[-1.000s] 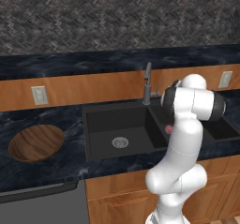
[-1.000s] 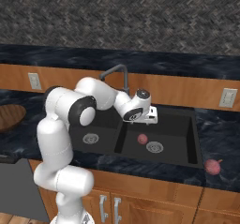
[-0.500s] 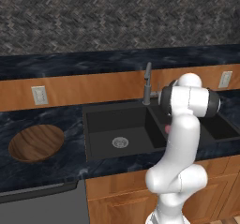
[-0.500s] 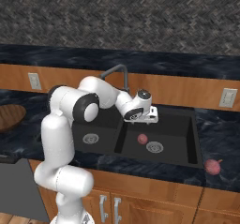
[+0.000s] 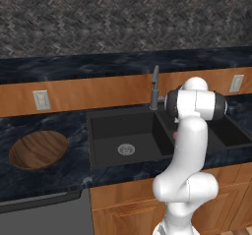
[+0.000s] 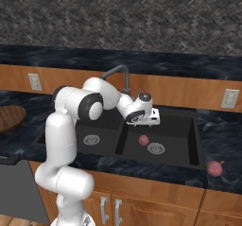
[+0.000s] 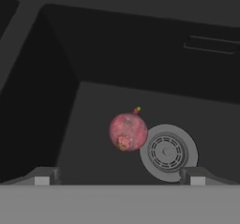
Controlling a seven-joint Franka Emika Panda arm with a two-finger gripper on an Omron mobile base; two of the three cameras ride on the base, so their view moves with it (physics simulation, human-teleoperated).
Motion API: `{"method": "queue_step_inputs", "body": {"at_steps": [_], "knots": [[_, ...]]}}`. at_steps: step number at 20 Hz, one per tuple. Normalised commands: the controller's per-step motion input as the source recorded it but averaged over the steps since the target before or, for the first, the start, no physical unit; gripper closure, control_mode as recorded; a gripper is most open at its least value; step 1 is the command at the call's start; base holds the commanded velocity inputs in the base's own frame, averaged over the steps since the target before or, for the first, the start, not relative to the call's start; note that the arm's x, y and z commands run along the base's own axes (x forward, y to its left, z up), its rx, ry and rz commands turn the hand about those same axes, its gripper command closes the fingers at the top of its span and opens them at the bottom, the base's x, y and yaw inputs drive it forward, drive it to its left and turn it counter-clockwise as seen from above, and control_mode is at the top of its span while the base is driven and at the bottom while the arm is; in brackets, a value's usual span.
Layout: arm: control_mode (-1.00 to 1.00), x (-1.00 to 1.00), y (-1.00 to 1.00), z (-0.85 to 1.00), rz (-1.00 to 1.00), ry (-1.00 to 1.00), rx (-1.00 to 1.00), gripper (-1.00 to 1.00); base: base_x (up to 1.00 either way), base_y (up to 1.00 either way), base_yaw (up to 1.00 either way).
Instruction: Remove the onion and onion from the sink. Then move the bowl and cup from the counter to the sink for washing.
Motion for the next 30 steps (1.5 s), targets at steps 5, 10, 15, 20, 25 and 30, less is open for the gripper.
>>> {"method": "queue_step_inputs", "body": {"at_steps": [5, 10, 15, 20, 25, 30], "knots": [[-1.00, 0.01, -0.02, -0.17, 0.00, 0.00, 0.00, -1.00, 0.00, 0.00, 0.00], [-1.00, 0.00, 0.00, -0.17, 0.00, 0.00, 0.00, -1.00, 0.00, 0.00, 0.00], [-1.00, 0.00, 0.00, -0.20, 0.00, 0.00, 0.00, -1.00, 0.00, 0.00, 0.00], [-1.00, 0.01, 0.00, -0.23, 0.00, 0.00, 0.00, -1.00, 0.00, 0.00, 0.00], [-1.00, 0.00, 0.00, -0.21, 0.00, 0.00, 0.00, -1.00, 0.00, 0.00, 0.00], [-1.00, 0.04, 0.00, -0.19, 0.00, 0.00, 0.00, -1.00, 0.00, 0.00, 0.00]]}}
